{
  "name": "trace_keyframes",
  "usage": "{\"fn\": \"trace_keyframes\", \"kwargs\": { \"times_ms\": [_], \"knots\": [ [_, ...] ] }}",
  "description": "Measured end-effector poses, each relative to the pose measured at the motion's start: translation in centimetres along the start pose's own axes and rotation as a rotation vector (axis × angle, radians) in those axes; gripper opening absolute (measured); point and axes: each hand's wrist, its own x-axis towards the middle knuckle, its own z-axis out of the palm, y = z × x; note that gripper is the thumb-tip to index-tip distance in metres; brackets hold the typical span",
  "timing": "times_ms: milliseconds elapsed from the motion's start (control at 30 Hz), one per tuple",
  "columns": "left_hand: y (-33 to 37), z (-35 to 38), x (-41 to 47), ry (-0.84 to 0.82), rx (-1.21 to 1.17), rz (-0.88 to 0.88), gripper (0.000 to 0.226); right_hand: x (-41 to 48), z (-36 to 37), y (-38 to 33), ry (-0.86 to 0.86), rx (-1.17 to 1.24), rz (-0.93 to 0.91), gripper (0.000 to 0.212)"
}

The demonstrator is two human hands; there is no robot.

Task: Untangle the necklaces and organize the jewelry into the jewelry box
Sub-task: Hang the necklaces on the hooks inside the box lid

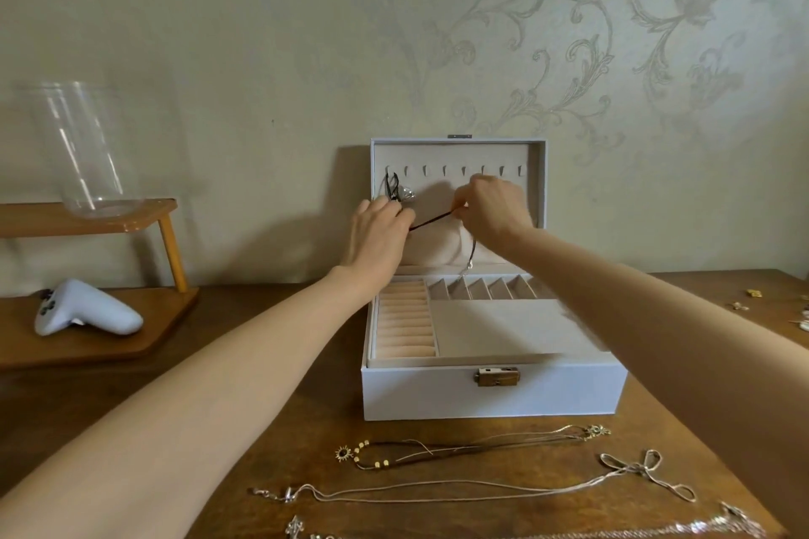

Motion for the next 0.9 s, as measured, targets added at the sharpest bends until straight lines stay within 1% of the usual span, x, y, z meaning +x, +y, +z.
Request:
{"fn": "trace_keyframes", "kwargs": {
  "times_ms": [67,167,233,267,333,400,433,500,567,667,800,833,900],
  "knots": [
    [0.0,0.1,0.0,0.029,0.072,-0.003,0.025,0.7,-0.4,0.3,0.044,0.119,0.140,0.019],
    [0.0,0.6,0.1,0.095,0.098,0.007,0.021,1.6,-0.5,0.8,0.122,0.446,0.322,0.019],
    [0.1,0.9,0.3,0.094,0.081,-0.006,0.021,1.8,-0.4,1.0,0.173,0.623,0.373,0.020],
    [0.1,1.1,0.4,0.082,0.067,-0.017,0.021,1.8,-0.4,1.0,0.196,0.650,0.365,0.021],
    [0.1,1.6,0.5,0.054,0.048,-0.030,0.017,1.4,-0.1,1.0,0.214,0.579,0.299,0.020],
    [-0.2,1.8,0.5,0.052,0.011,-0.048,0.009,1.1,0.2,1.0,0.199,0.456,0.186,0.016],
    [-0.3,1.8,0.4,0.045,-0.007,-0.056,0.003,0.9,0.4,1.0,0.165,0.395,0.121,0.015],
    [-0.3,1.7,0.4,0.023,-0.024,-0.087,0.011,0.6,0.8,1.0,0.040,0.284,0.013,0.017],
    [-0.4,1.6,0.6,0.015,-0.029,-0.114,0.017,0.1,1.4,1.0,-0.104,0.165,-0.057,0.019],
    [-0.2,1.7,0.8,-0.010,-0.013,-0.128,0.019,-0.8,1.7,0.9,-0.248,0.059,-0.086,0.022],
    [0.3,1.6,1.5,-0.042,0.029,-0.119,0.015,-0.9,1.5,1.1,-0.405,-0.009,-0.055,0.046],
    [0.4,1.5,1.6,-0.056,0.045,-0.118,0.016,-0.9,1.4,1.2,-0.420,0.015,-0.051,0.045],
    [0.4,1.2,2.0,-0.103,0.086,-0.115,0.020,-0.8,1.4,1.5,-0.408,0.081,-0.072,0.034]
  ]
}}
